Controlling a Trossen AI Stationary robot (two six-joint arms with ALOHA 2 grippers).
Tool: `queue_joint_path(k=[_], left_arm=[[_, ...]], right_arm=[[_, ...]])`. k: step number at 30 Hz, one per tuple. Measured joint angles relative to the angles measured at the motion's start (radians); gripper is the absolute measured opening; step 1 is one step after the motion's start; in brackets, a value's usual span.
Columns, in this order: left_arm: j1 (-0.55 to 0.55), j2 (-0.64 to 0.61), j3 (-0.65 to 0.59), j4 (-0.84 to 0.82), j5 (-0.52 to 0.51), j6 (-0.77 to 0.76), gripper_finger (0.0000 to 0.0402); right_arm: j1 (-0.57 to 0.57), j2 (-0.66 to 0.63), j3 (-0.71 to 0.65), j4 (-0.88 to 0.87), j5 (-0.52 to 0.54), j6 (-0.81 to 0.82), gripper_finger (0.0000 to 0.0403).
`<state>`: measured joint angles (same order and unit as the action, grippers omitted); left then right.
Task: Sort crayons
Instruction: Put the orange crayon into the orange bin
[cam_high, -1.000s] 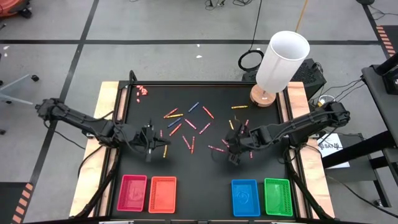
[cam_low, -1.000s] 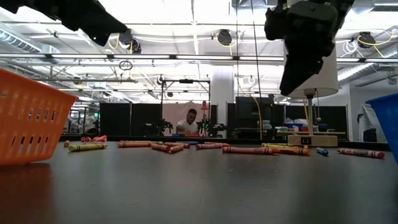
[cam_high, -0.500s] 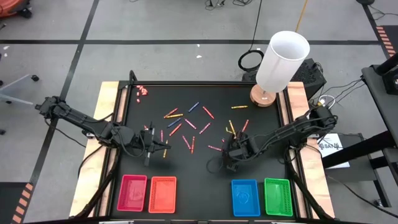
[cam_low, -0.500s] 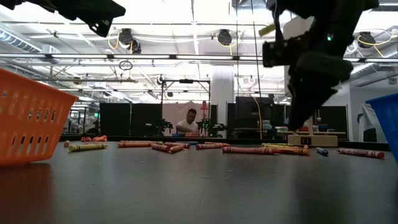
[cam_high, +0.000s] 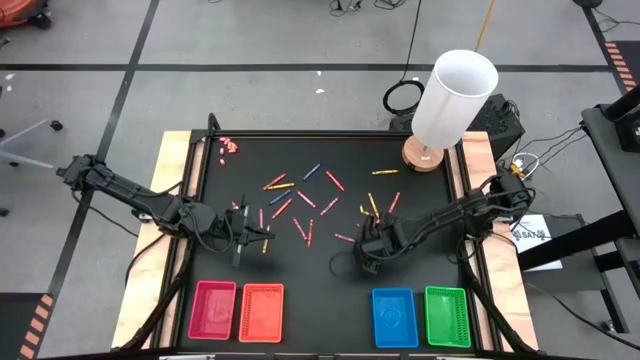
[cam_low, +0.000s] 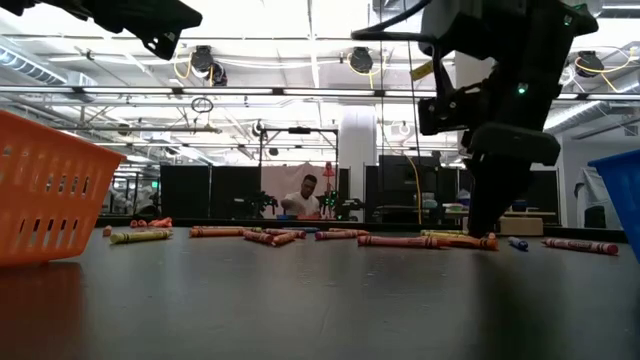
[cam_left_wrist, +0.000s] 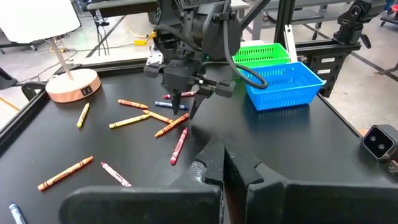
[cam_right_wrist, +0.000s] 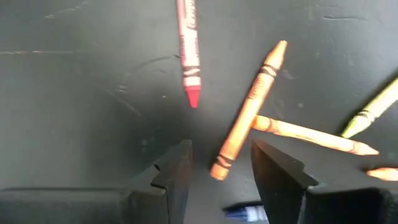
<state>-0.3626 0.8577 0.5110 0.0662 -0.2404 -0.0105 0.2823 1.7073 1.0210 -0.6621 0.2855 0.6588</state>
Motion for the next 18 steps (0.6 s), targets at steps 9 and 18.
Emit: queue_joint_path(k=[9, 18], left_arm=[[0.0, 0.0, 0.0, -0.001, -0.001, 0.0, 0.0], [0.0, 0.0, 0.0, 0.0, -0.004, -0.002, 0.0]], right_arm=[[-0.04, 0.056, 0.003, 0.011, -0.048, 0.03, 0.0153], [-0.041, 0.103, 0.004, 0.019, -0.071, 0.035, 0.0096]])
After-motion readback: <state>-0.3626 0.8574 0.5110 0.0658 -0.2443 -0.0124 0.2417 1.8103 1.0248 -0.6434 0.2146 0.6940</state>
